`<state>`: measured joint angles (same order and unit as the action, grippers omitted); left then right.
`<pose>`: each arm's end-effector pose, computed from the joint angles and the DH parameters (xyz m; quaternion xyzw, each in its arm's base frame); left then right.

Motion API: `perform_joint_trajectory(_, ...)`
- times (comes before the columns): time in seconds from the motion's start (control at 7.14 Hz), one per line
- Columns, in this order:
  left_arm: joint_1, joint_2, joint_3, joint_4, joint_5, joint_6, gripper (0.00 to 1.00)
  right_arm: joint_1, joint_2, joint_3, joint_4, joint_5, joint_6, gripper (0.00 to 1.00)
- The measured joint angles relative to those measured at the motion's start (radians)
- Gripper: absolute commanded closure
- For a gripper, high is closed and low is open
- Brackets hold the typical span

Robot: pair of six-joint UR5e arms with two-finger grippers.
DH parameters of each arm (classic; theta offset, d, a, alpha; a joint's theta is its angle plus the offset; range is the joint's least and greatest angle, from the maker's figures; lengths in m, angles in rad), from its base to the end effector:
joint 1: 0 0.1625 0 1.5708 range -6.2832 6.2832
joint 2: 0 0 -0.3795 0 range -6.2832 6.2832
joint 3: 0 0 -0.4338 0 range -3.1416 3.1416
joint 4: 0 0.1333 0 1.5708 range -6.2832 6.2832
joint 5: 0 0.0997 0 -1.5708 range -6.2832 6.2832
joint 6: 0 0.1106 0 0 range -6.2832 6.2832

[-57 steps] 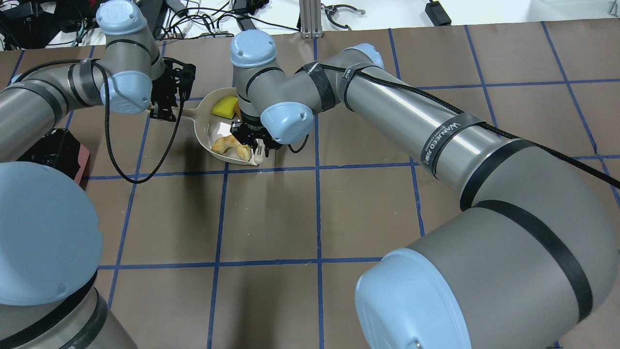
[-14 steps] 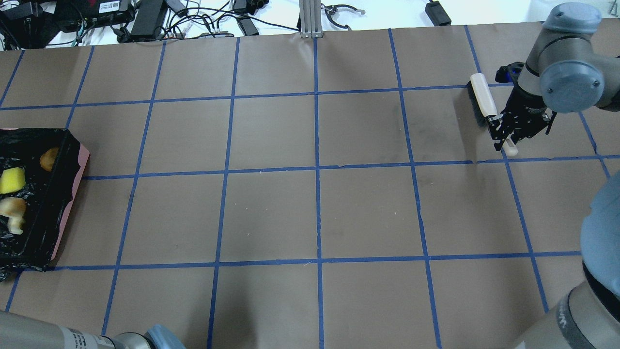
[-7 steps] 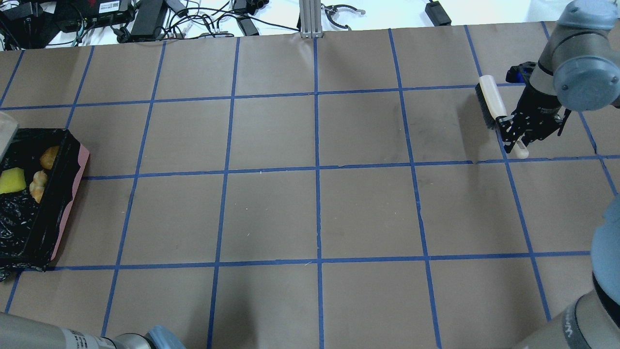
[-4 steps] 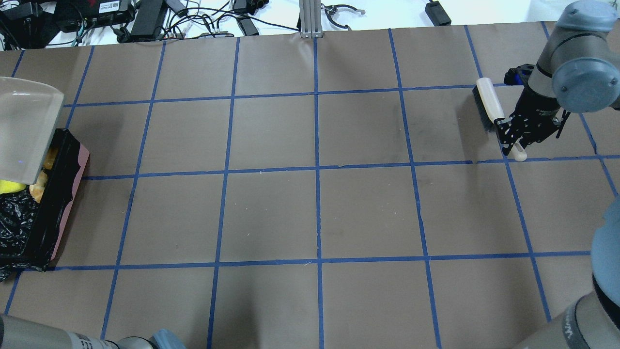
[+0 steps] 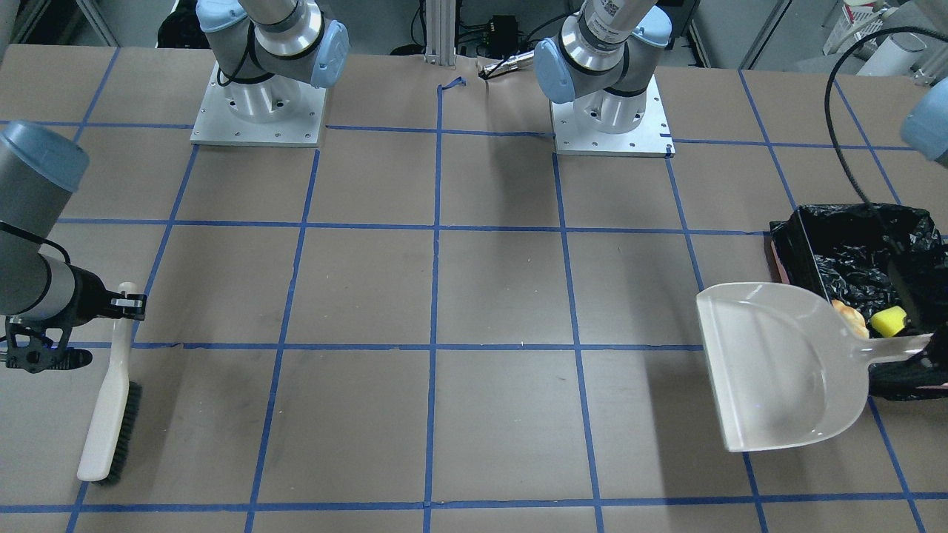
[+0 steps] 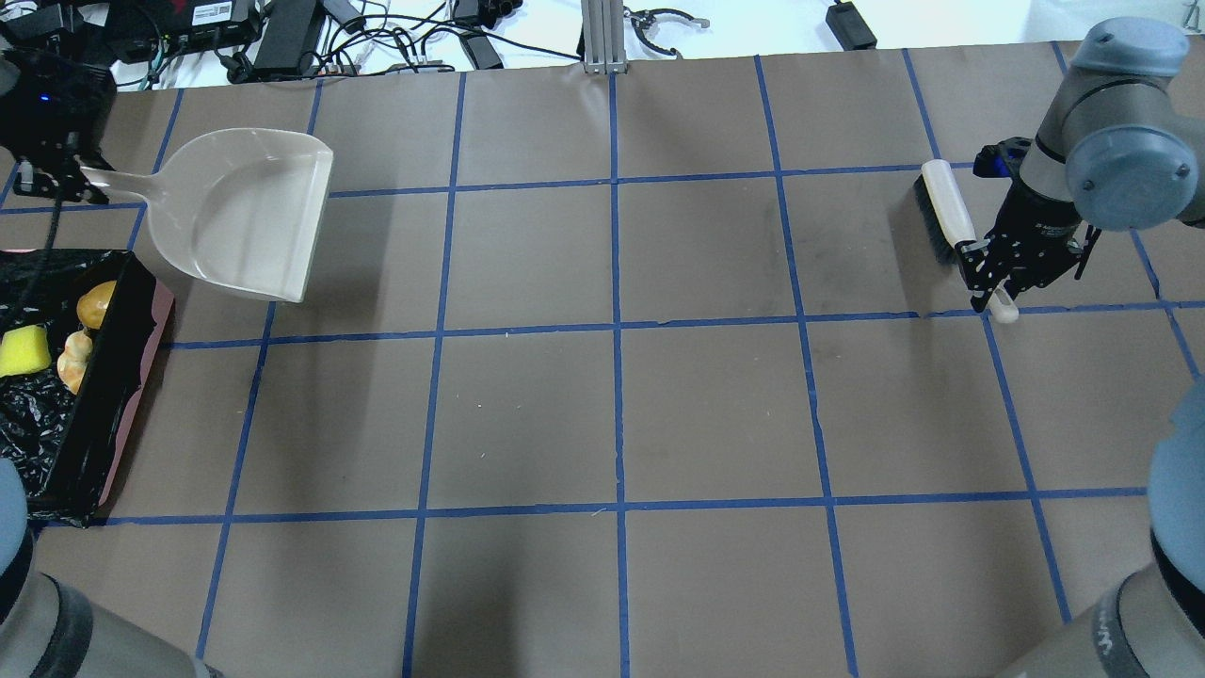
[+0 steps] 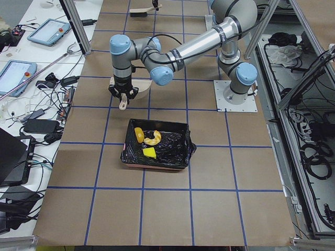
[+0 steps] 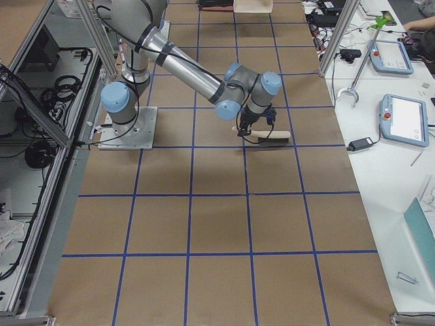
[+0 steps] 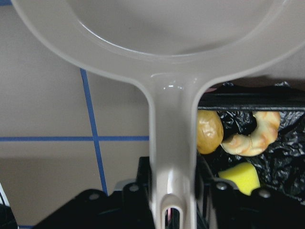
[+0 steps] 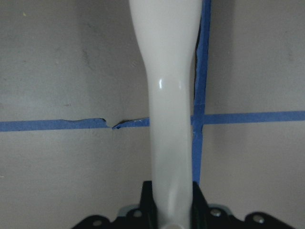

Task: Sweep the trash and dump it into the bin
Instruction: 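Bring the empty dustpan back onto the table with the left gripper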

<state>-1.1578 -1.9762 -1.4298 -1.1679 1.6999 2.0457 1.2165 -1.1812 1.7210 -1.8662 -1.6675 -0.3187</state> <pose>0.1648 -0.6727 0.3030 0.7223 0.6851 0.0375 0.0866 -0.0884 -0.5925 0.1597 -0.0118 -0.9913 -0.1308 0.0051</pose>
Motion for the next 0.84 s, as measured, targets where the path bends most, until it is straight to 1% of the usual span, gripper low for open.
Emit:
perform_joint_trajectory(0.14,-0.061,-0.036,0.005,0.02,0.045,-0.04,1.0,0.0,0.002,0.0,-0.002,-0.002,0.0,0.49)
perform_joint_trajectory(0.28,-0.107,-0.071,0.009,0.041,0.076,-0.073,1.0,0.0,0.003,0.0,-0.003,-0.003,0.0,0.35)
perform_joint_trajectory(0.42,-0.131,-0.104,0.015,0.056,0.083,-0.1,1.0,0.0,0.003,0.0,-0.004,-0.005,0.0,0.29)
perform_joint_trajectory(0.7,-0.179,-0.15,0.028,0.071,0.074,-0.133,1.0,0.0,0.003,0.0,-0.006,-0.006,0.002,0.24)
perform_joint_trajectory(0.84,-0.207,-0.157,0.031,0.073,0.075,-0.152,1.0,0.0,0.001,0.0,-0.008,-0.006,0.005,0.18)
